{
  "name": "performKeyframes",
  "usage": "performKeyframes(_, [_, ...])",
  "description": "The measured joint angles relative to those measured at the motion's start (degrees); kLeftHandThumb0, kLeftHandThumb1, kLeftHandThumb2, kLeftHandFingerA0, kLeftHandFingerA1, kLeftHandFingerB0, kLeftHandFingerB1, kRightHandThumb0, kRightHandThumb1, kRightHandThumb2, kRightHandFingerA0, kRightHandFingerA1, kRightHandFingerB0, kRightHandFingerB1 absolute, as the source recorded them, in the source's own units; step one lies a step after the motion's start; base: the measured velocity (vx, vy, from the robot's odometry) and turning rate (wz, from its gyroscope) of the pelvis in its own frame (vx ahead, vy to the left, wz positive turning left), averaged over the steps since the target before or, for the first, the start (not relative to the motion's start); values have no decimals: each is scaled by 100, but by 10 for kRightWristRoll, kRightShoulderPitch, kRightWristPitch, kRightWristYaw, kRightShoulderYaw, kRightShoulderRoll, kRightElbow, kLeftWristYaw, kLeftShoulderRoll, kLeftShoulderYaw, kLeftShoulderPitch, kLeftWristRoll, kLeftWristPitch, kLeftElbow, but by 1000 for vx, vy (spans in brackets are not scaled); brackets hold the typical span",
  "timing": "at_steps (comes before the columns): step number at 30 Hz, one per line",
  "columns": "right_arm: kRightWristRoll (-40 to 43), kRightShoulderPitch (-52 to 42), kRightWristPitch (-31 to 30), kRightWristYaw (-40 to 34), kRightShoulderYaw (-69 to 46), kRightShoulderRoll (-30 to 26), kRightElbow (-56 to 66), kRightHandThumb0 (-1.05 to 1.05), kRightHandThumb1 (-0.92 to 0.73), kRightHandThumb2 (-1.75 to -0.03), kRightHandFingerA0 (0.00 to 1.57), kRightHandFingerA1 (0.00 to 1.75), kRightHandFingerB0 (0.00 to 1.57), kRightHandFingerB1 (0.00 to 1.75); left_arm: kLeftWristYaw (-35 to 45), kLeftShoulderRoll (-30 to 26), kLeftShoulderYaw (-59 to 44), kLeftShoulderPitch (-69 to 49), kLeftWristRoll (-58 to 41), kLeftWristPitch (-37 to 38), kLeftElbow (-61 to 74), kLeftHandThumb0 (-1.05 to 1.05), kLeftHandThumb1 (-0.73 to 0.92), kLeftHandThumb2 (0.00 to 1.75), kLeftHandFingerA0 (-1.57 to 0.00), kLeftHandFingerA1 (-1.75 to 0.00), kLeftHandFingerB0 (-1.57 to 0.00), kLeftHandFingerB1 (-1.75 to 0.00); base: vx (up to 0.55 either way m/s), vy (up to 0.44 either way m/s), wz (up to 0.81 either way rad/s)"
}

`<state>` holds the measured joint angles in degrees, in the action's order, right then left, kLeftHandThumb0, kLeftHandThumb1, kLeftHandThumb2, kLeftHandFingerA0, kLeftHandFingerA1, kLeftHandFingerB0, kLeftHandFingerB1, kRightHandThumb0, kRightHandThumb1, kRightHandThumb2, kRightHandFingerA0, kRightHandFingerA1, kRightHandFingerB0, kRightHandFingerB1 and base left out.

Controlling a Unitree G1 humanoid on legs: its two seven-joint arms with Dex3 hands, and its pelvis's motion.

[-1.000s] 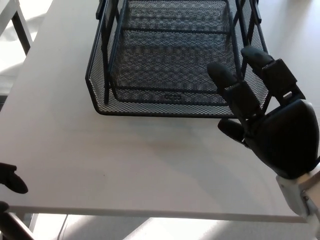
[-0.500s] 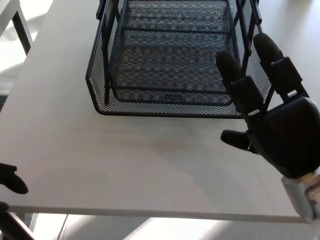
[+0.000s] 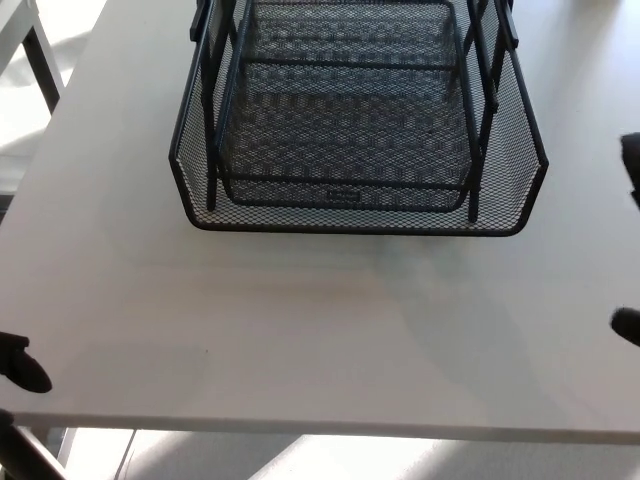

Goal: The robot uses its right hand to grab the drawer kept on the middle of the desk and pull it out towards the robot

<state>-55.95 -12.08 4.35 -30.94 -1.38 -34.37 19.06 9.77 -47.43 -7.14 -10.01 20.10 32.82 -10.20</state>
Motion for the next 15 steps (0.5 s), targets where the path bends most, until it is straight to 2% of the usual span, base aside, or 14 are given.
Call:
performKeyframes(2, [9,-39,9,0,-37,-1,9,-70,-40,-74,0,9,0,21,0,0,-2,-2,0,0,1,-28,57,57,-78,-88,-81,-60,0,0,0])
performKeyframes(3, [14,-58,17,-3,-57,-1,10,-70,-40,-73,0,8,1,19,-1,0,-2,-3,1,2,0,-27,57,57,-78,-88,-82,-59,0,0,0])
performKeyframes(4, [18,-69,23,-8,-70,-1,7,-63,-37,-76,0,18,0,28,-1,0,-2,-3,2,2,0,-28,57,57,-78,-87,-81,-58,0,0,0])
performKeyframes(5, [20,-78,29,-13,-82,-1,3,-63,-37,-76,0,20,0,29,-1,0,-3,-4,2,3,0,-28,57,57,-78,-86,-81,-58,0,0,0])
performKeyframes(6, [23,-85,38,-23,-95,-1,-9,-70,-40,-76,0,13,0,26,-1,0,-3,-4,2,3,-1,-28,57,57,-79,-88,-81,-59,0,0,0])
performKeyframes(9, [25,-99,49,-45,-126,-1,-44,-62,-38,-79,0,22,0,33,-1,0,-3,-4,2,4,-2,-28,57,57,-80,-89,-81,-60,0,0,0])
performKeyframes(10, [26,-103,52,-53,-136,-1,-58,-59,-51,-56,0,34,5,34,-1,0,-3,-4,2,5,-3,-27,56,57,-80,-90,-82,-60,0,0,0])
performKeyframes(11, [27,-106,55,-60,-145,-1,-73,-61,-38,-73,5,32,7,40,-1,0,-3,-4,2,5,-5,-27,56,57,-80,-90,-82,-61,0,0,0])
performKeyframes(14, [29,-107,63,-81,-159,-1,-120,-64,-42,-76,6,37,11,43,-1,0,-3,-4,2,6,-7,-28,57,57,-79,-89,-81,-61,0,0,0])
performKeyframes(15, [29,-106,65,-91,-162,-1,-147,-57,-54,-58,8,30,15,31,-1,0,-3,-4,2,6,-8,-27,56,57,-79,-89,-81,-61,0,0,0])
